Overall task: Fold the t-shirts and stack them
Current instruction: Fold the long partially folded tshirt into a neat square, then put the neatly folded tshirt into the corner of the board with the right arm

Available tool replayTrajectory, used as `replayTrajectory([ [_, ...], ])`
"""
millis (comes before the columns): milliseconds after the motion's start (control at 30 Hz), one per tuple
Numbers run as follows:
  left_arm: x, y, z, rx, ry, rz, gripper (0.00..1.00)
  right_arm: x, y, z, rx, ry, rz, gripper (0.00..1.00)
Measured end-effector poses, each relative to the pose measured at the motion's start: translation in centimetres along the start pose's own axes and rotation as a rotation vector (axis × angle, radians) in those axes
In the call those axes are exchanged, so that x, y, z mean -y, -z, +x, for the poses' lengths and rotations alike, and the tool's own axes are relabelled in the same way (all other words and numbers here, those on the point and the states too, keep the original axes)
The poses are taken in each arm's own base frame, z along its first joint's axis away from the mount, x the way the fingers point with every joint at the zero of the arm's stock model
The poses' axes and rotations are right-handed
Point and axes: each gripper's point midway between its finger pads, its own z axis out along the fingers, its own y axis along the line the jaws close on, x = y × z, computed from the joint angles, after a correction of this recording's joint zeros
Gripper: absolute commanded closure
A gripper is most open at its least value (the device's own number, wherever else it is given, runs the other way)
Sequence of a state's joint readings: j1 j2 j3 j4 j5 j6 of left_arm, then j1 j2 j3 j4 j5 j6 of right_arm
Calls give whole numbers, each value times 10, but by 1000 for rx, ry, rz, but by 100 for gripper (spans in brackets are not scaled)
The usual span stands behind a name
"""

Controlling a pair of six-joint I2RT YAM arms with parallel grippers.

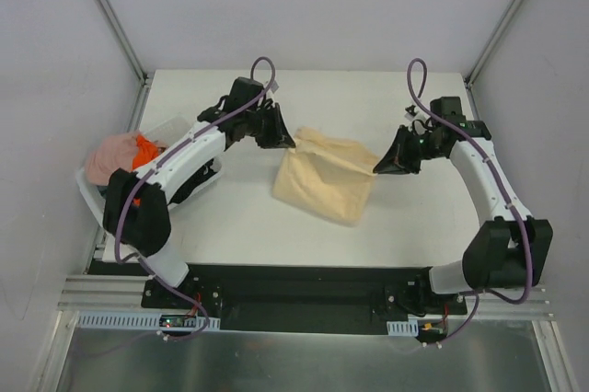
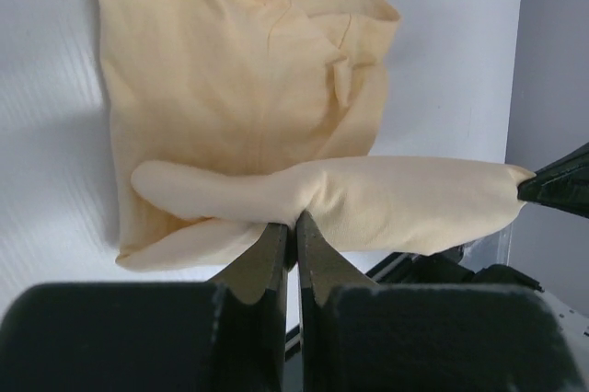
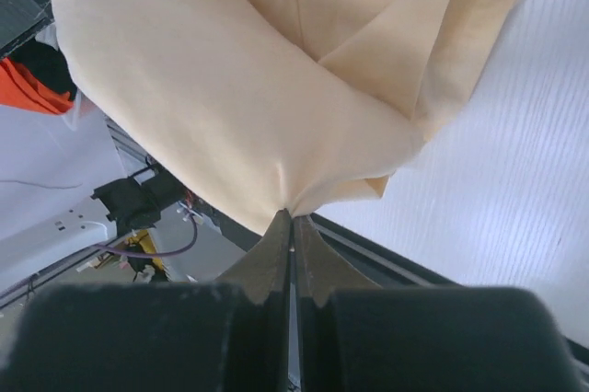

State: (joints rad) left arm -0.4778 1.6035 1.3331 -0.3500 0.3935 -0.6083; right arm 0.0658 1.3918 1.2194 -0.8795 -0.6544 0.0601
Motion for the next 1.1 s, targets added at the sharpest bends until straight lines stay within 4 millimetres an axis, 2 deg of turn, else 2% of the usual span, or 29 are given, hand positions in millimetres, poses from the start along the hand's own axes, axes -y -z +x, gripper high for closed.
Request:
replayTrajectory([
  [67, -5, -17, -18, -6, 8, 6, 100, 4, -8, -15, 6, -20, -7, 99],
  [200, -25, -50, -40, -35, 41, -2, 99, 23, -34, -54, -3, -97, -2, 99],
  [300, -38, -80, -53, -61, 60, -2, 90, 40, -54, -75, -11, -142, 23, 99],
  [333, -41, -90, -57, -70, 65, 3, 86, 46, -60, -81, -12, -156, 33, 94],
  [367, -44, -100, -59, -77, 67, 6, 77, 51, -65, -86, -15, -168, 43, 87],
  [400, -48, -108, -60, -84, 70, 3, 58, 57, -70, -92, -17, -186, 52, 73],
  [467, -53, -121, -63, -91, 66, 2, 31, 67, -77, -105, -15, -209, 64, 58],
  [500, -55, -126, -65, -92, 66, 4, 7, 71, -81, -111, -13, -216, 67, 50],
  [533, -57, -128, -67, -94, 69, 6, 1, 73, -84, -117, -9, -219, 69, 45],
  [567, -56, -129, -69, -91, 66, 11, 1, 75, -86, -122, -3, -223, 71, 35],
  [600, -55, -129, -71, -90, 69, 13, 1, 77, -87, -127, 4, -220, 76, 8],
  [633, -53, -128, -72, -88, 70, 16, 1, 78, -86, -130, 11, -217, 82, 3],
  [733, -45, -122, -79, -69, 55, 33, 1, 78, -80, -134, 37, -192, 112, 3],
  [833, -38, -106, -76, -54, 39, 39, 1, 73, -66, -129, 83, -150, 162, 3],
  [1000, -19, -57, -53, -23, 0, 33, 1, 54, -38, -83, 156, -39, 242, 4],
  [1100, -3, -20, -31, 14, -40, 31, 1, 46, -37, -46, 165, 8, 241, 4],
])
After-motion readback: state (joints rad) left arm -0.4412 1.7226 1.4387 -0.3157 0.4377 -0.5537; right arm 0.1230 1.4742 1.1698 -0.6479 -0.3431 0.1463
